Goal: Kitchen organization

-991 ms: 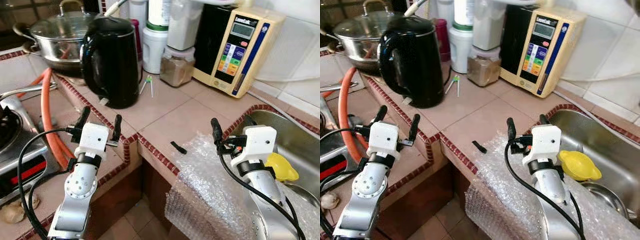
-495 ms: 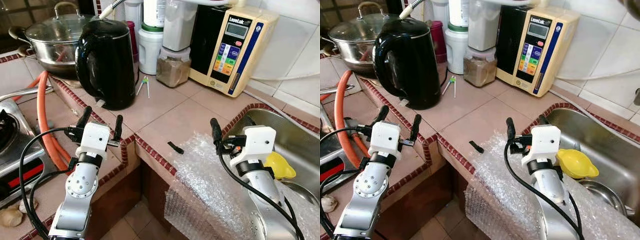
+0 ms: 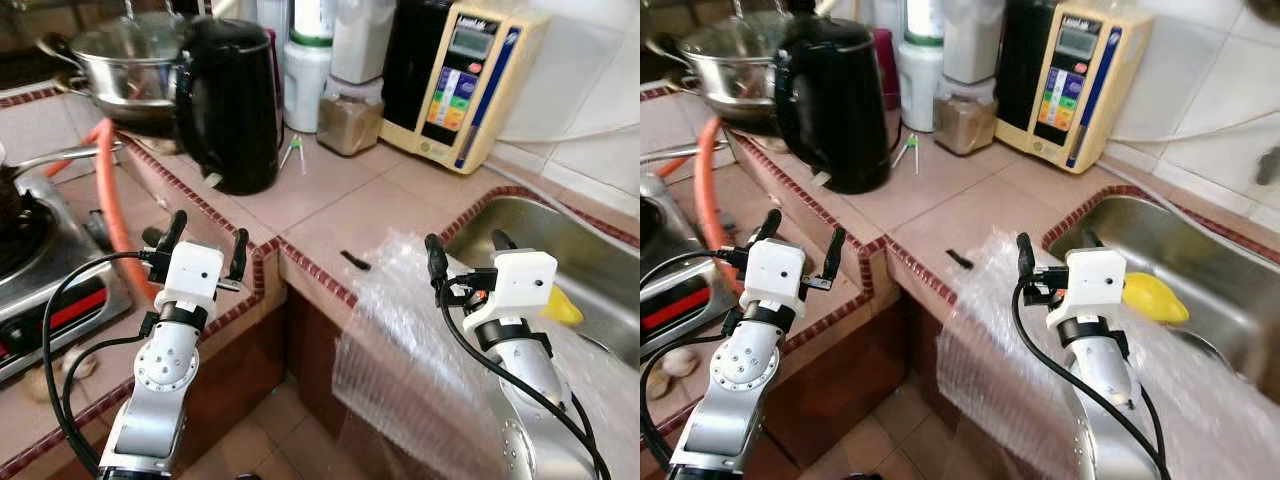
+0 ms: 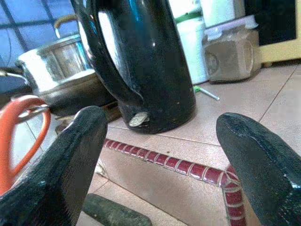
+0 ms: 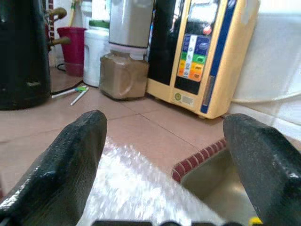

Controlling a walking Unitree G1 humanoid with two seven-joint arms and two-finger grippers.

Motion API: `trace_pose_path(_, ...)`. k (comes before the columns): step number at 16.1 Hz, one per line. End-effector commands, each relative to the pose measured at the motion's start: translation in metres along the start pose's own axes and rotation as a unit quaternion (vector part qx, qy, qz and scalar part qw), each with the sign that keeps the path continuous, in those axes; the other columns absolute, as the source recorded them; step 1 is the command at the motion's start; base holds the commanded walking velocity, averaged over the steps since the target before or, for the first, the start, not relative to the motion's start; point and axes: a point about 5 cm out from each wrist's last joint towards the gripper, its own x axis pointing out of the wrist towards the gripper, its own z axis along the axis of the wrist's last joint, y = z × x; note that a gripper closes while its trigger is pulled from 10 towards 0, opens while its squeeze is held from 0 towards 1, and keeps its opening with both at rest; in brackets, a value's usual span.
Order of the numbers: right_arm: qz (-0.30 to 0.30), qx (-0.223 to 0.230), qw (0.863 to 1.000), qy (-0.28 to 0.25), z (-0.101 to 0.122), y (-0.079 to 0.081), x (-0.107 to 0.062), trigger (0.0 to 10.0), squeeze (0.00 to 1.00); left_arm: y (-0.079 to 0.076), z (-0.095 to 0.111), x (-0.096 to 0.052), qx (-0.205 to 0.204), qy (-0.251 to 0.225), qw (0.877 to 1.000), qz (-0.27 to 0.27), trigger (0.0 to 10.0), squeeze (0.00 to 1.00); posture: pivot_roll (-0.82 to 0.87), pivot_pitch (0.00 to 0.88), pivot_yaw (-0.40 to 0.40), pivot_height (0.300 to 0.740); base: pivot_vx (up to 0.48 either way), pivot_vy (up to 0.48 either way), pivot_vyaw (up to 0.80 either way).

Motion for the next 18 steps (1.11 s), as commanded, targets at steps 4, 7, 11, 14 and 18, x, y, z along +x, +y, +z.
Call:
trace_pose_path(4, -0.007, -0.001, 1.0, 0.001, -0.0003, -0.0034, 0.0011, 10.0, 1.0, -0.0024, -0.0018, -0.0009, 0.0, 0.007, 1.0, -0.003, 10.0, 0.0, 0.1, 0.0, -0.041, 0.74, -0.285, 0.0, 0.0)
trace_pose_path(7, -0.007, -0.001, 1.0, 0.001, -0.0002, -0.0034, 0.0014, 10.0, 1.0, -0.0028, -0.0023, -0.001, 0.001, 0.008, 1.0, -0.005, 10.0, 0.0, 0.1, 0.0, -0.038, 0.74, -0.285, 0.0, 0.0)
trace_pose_path(11, -0.008, -0.001, 1.0, 0.0, -0.0002, -0.0036, 0.0026, 10.0, 1.0, -0.0036, -0.002, 0.0002, 0.002, 0.006, 1.0, -0.009, 10.0, 0.0, 0.1, 0.0, -0.038, 0.74, -0.288, 0.0, 0.0)
trace_pose_path(14, -0.007, -0.001, 1.0, 0.0, -0.0006, -0.0036, 0.0034, 10.0, 1.0, -0.0043, -0.002, 0.0009, 0.001, 0.007, 1.0, -0.009, 10.0, 0.0, 0.1, 0.0, -0.038, 0.74, -0.287, 0.0, 0.0)
trace_pose_path(18, -0.004, -0.002, 1.0, 0.001, -0.0021, -0.0024, 0.0036, 10.0, 1.0, -0.0063, -0.0018, 0.0013, 0.0, 0.006, 1.0, -0.014, 10.0, 0.0, 0.11, 0.0, -0.04, 0.74, -0.284, 0.0, 0.0)
